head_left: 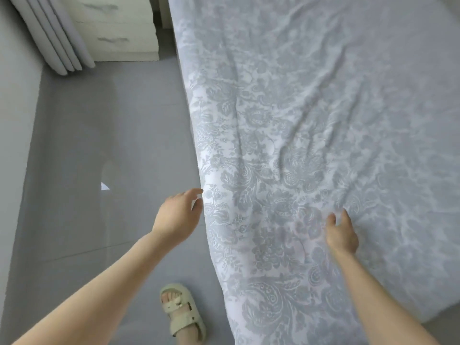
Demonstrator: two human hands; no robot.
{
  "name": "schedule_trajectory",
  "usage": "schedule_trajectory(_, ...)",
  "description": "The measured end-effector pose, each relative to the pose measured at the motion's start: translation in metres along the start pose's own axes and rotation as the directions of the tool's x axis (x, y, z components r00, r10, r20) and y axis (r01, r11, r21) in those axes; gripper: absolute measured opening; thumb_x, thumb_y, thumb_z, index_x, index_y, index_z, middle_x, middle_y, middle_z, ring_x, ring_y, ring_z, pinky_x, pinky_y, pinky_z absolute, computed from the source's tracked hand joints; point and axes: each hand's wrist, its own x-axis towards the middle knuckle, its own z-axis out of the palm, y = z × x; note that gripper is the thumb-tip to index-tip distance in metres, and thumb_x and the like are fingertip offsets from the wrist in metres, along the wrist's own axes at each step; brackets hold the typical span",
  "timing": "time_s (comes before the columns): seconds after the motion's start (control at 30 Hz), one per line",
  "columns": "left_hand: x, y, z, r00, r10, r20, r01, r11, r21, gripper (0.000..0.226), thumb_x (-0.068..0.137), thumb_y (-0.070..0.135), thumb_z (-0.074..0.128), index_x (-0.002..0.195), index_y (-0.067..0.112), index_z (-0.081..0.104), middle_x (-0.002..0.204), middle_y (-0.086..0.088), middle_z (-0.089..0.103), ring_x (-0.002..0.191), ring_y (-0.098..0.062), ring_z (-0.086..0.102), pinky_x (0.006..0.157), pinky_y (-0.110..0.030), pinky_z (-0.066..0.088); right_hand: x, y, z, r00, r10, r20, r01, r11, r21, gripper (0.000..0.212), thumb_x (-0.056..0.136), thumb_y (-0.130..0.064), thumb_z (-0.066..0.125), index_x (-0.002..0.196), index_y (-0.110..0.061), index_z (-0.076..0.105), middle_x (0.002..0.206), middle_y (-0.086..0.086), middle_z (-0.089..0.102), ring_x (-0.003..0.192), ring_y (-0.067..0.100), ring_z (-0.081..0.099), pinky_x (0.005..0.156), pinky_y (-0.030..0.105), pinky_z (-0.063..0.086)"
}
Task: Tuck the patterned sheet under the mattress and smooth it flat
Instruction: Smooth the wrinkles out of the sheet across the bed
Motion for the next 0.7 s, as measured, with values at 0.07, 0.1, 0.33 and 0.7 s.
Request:
schedule_trajectory(0.07,0.035,0.027,0.001,0.992,0.122,0.023,-0.123,0.988,0.091,0.039,0.1,0.026,0.036,0.137,0.019,0.046,0.131,-0.003,0.057,0.121,-0.026,0.049,0.095,-0.032,0.038,0.016,0.008,-0.002,0.997,0.061,-0.045,-0.06,0.998,0.019,0.053,0.1,-0.036,0.03,0.149,-0.014,0.024,0.152,0.013,0.031,0.134,0.033,0.037,0.104,0.046,0.032)
schedule_trajectory(0.1,0.055,0.041,0.002,0.982,0.187,0.033,-0.19,0.974,0.127,0.04,0.1,0.027,0.035,0.137,0.018,0.045,0.132,-0.003,0.055,0.123,-0.025,0.047,0.097,-0.032,0.037,0.026,0.008,-0.003,0.994,0.088,-0.071,-0.087,0.996,0.018,0.053,0.1,-0.035,0.029,0.148,-0.013,0.026,0.15,0.015,0.034,0.132,0.035,0.039,0.102,0.048,0.033)
schedule_trajectory(0.33,0.227,0.132,0.034,0.832,0.496,0.247,-0.554,0.724,0.412,0.048,0.101,0.033,0.025,0.147,0.019,0.027,0.156,-0.006,0.023,0.145,-0.031,0.009,0.119,-0.044,0.006,0.153,-0.027,-0.003,0.956,0.185,-0.228,-0.194,0.981,-0.017,0.056,0.096,-0.034,0.027,0.144,-0.007,0.033,0.14,0.029,0.04,0.127,0.041,0.041,0.1,0.052,0.035)
schedule_trajectory(0.7,0.529,0.113,0.053,0.789,0.578,0.206,-0.559,0.539,0.629,0.056,0.095,0.053,0.0,0.149,0.037,0.007,0.159,0.007,0.005,0.147,-0.012,0.001,0.116,-0.051,-0.005,0.282,-0.201,0.091,0.931,0.248,-0.268,-0.293,0.945,-0.144,0.056,0.1,-0.041,0.012,0.152,-0.02,0.006,0.155,0.026,-0.002,0.141,0.047,-0.003,0.112,0.061,-0.004)
